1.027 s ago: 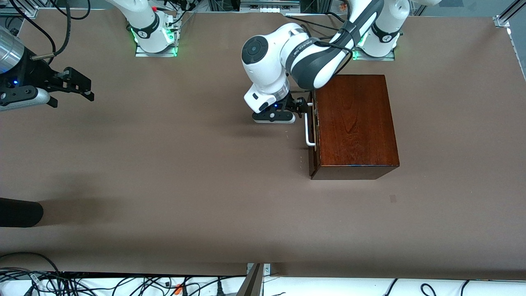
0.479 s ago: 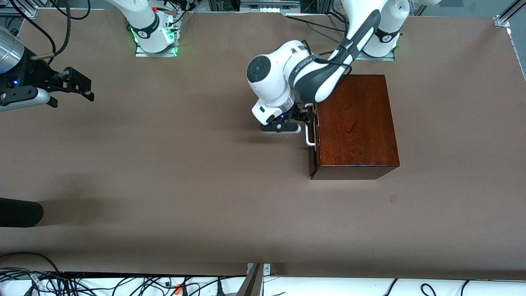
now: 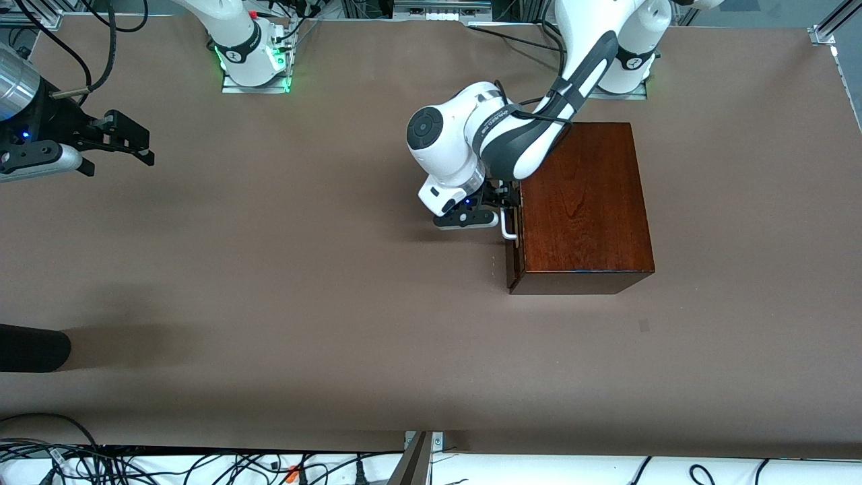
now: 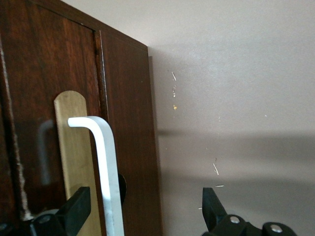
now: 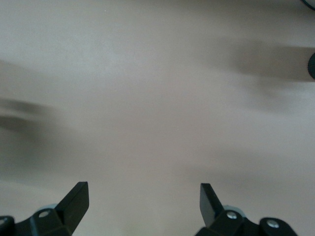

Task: Open drawer, take yellow block, close drawer
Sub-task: 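Pull the drawer handle outward with the left gripper to open it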

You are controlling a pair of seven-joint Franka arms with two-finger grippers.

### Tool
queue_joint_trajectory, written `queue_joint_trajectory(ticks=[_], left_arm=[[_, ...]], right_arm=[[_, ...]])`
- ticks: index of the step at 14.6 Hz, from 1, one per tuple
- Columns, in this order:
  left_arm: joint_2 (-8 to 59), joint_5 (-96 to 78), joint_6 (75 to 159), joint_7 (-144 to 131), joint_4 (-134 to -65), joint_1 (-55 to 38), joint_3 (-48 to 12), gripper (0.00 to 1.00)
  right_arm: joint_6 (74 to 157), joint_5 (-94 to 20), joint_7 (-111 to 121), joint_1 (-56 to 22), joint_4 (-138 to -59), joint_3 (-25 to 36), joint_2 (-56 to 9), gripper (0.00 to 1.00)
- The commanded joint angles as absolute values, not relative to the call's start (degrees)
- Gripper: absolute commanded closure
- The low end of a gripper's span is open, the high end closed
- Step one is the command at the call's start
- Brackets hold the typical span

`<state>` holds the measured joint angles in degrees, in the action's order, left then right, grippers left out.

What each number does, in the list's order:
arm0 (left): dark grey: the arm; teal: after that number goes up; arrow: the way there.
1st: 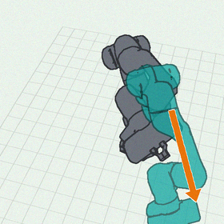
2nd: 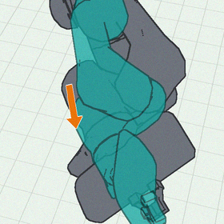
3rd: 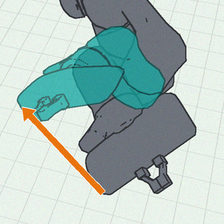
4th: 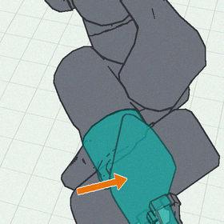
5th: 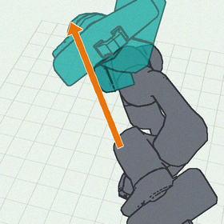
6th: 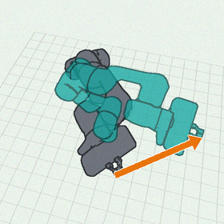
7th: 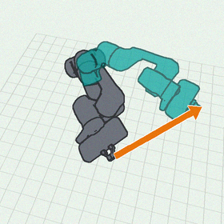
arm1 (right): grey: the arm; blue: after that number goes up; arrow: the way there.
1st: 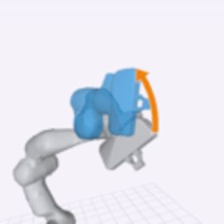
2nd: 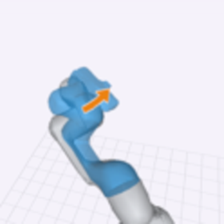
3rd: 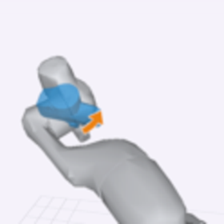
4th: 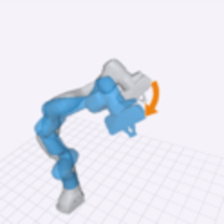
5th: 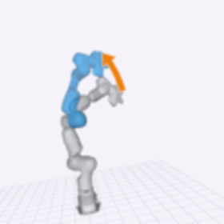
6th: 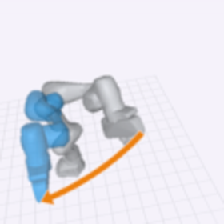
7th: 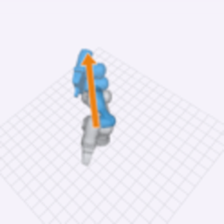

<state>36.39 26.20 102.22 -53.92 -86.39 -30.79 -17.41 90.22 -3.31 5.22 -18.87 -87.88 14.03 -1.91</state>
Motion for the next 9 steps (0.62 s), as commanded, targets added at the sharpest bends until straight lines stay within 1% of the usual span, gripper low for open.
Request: queue_joint_trajectory(ticks=[1, 9], left_arm=[[36.6, 27.9, 102.9, -55.7, -86.4, -31.2, -17.6, 0.0], [37.7, 30.2, 104.2, -55.7, -86.6, -30.7, -17.8, 0.0]], right_arm=[[89.6, -4.2, 5.6, -18.5, -87.7, 14.1, -1.8, 0.0], [89.6, -4.2, 5.6, -18.5, -87.7, 14.1, -1.8, 0.0]])
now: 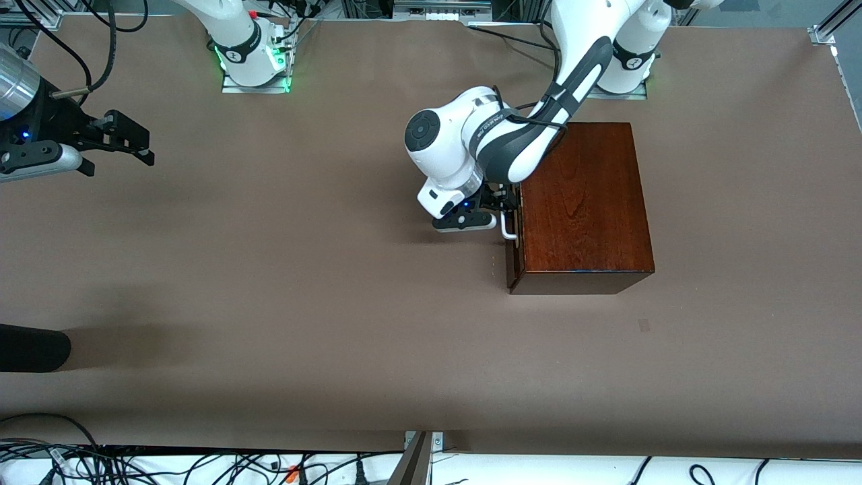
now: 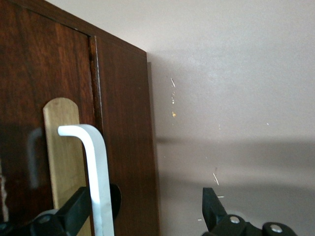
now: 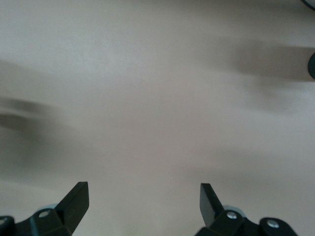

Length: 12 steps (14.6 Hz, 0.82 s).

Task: Open drawer, take yellow block, close drawer
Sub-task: 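Pull the drawer handle outward with the left gripper to open it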

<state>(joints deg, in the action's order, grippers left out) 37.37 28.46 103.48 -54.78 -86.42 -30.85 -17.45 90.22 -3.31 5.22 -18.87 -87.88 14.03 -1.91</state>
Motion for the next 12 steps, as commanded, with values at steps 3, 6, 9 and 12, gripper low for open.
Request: queue_joint_trajectory(ticks=[3, 6, 9, 12], left_arm=[[38.0, 30.2, 105.4, -55.8, -86.5, -30.8, -17.8, 0.0], [38.1, 29.4, 106.8, -56.0, -86.5, -30.8, -17.8, 0.0], [38.1, 29.3, 107.0, -56.2, -86.2, -31.0, -18.2, 0.0], [38.1, 28.5, 108.2, -56.2, -86.1, -31.4, -18.5, 0.0]], right_arm=[[89.6, -4.2, 5.6, -18.5, -87.7, 14.1, -1.8, 0.0], [89.6, -4.2, 5.6, -18.5, -87.7, 14.1, -1.8, 0.0], [89.6, -4.2, 5.6, -18.5, -87.7, 14.2, -1.8, 0.0], [89.6, -4.2, 5.6, -18.5, -87.7, 14.2, -1.8, 0.0]])
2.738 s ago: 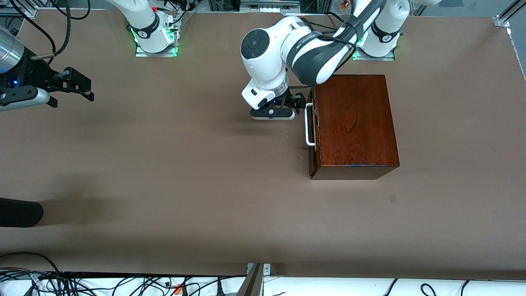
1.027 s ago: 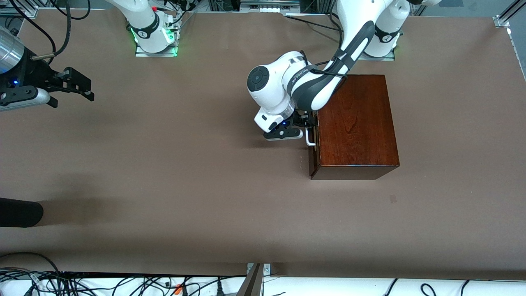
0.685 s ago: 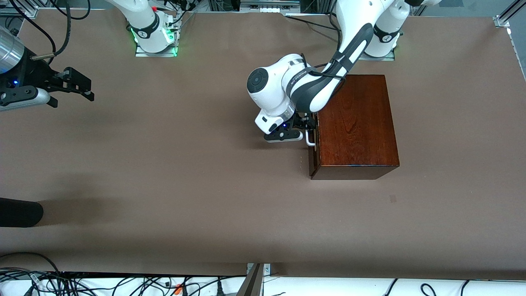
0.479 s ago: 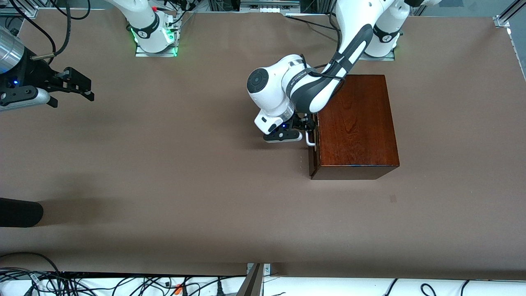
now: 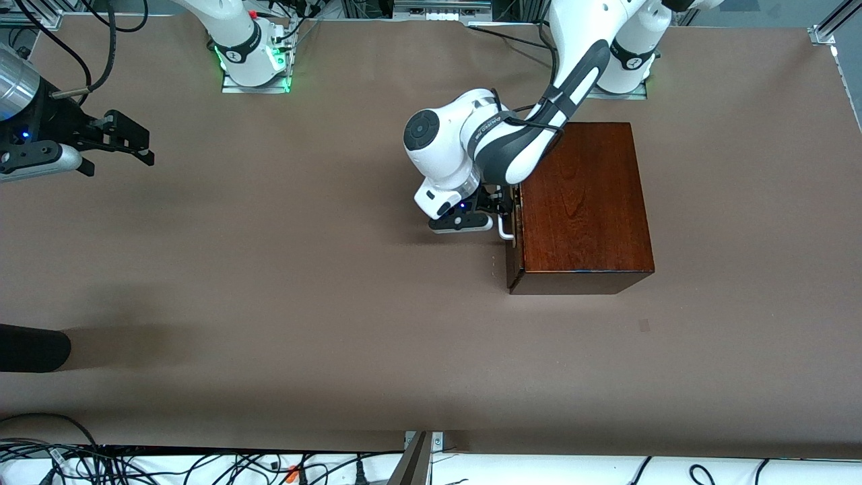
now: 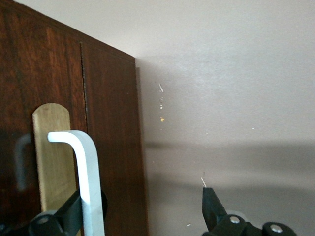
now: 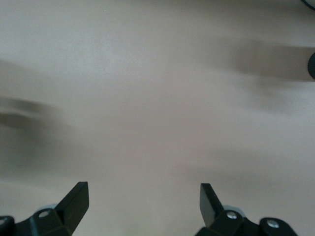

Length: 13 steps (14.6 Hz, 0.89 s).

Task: Open drawer, take yellow block, close drawer
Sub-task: 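Pull the drawer handle outward with the left gripper to open it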

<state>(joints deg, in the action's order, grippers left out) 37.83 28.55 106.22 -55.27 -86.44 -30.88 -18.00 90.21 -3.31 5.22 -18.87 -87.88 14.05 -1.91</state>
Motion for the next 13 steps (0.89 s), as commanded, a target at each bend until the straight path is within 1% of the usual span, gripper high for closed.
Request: queue_joint_trajectory(ticks=[1, 13], left_arm=[[38.1, 27.3, 108.8, -56.2, -86.1, -31.3, -18.5, 0.0], [38.1, 22.9, 113.6, -56.4, -85.8, -32.4, -18.6, 0.0]], right_arm=[[89.6, -4.2, 5.6, -18.5, -87.7, 14.2, -1.8, 0.0], [89.6, -4.2, 5.6, -18.5, -87.7, 14.4, -1.8, 0.0]])
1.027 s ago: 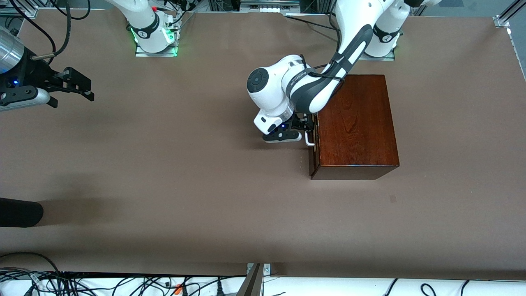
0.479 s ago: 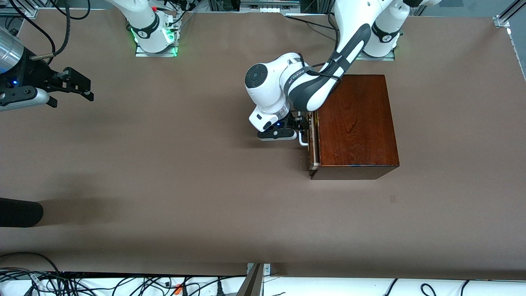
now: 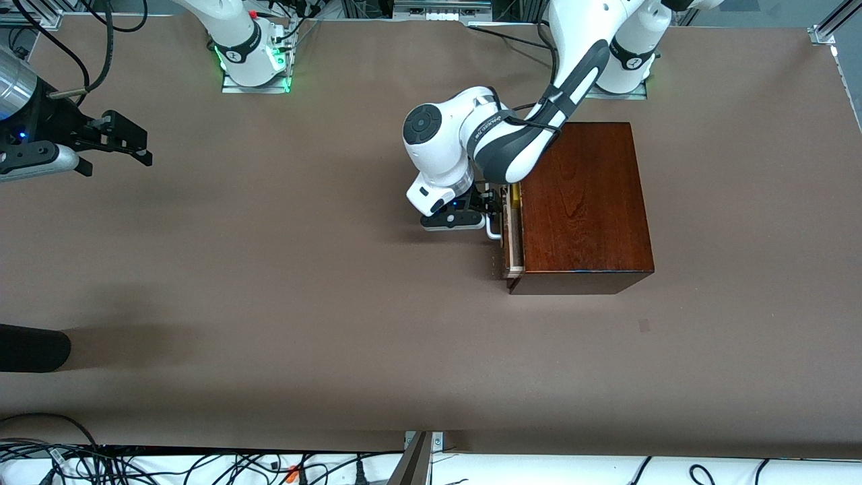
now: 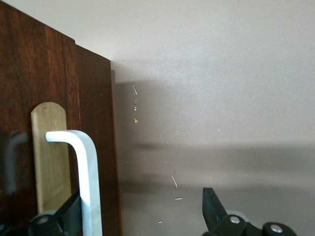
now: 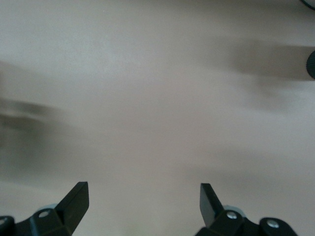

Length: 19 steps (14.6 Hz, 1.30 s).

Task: Open drawer, take yellow block, close drawer
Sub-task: 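Pull the drawer handle outward with the left gripper to open it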

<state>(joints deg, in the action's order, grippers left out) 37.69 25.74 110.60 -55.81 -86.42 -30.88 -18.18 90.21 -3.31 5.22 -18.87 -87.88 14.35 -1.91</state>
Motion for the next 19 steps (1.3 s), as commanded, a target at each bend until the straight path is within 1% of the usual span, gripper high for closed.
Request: queue_joint_trajectory(ticks=[1, 5, 12, 15, 19], left_arm=[[38.1, 22.3, 113.7, -57.2, -85.8, -32.5, -18.6, 0.0], [38.9, 22.1, 114.5, -60.2, -85.5, -33.6, -18.6, 0.0], [40.6, 22.0, 114.7, -63.5, -83.1, -35.2, -18.6, 0.0], [41.7, 22.0, 114.7, -65.3, -81.0, -35.7, -18.6, 0.0], [41.8, 20.9, 114.7, -65.3, -80.7, -36.3, -18.6, 0.0]], right_arm=[[89.6, -4.2, 5.6, -18.5, -87.7, 14.4, -1.8, 0.0], [89.6, -4.2, 5.6, -18.5, -87.7, 14.4, -1.8, 0.0], [89.6, -4.2, 5.6, -18.5, -87.7, 14.4, -1.8, 0.0], [89.6, -4.2, 5.6, -18.5, -87.7, 14.4, -1.8, 0.0], [89.6, -4.2, 5.6, -18.5, -87.7, 14.4, -1.8, 0.0]])
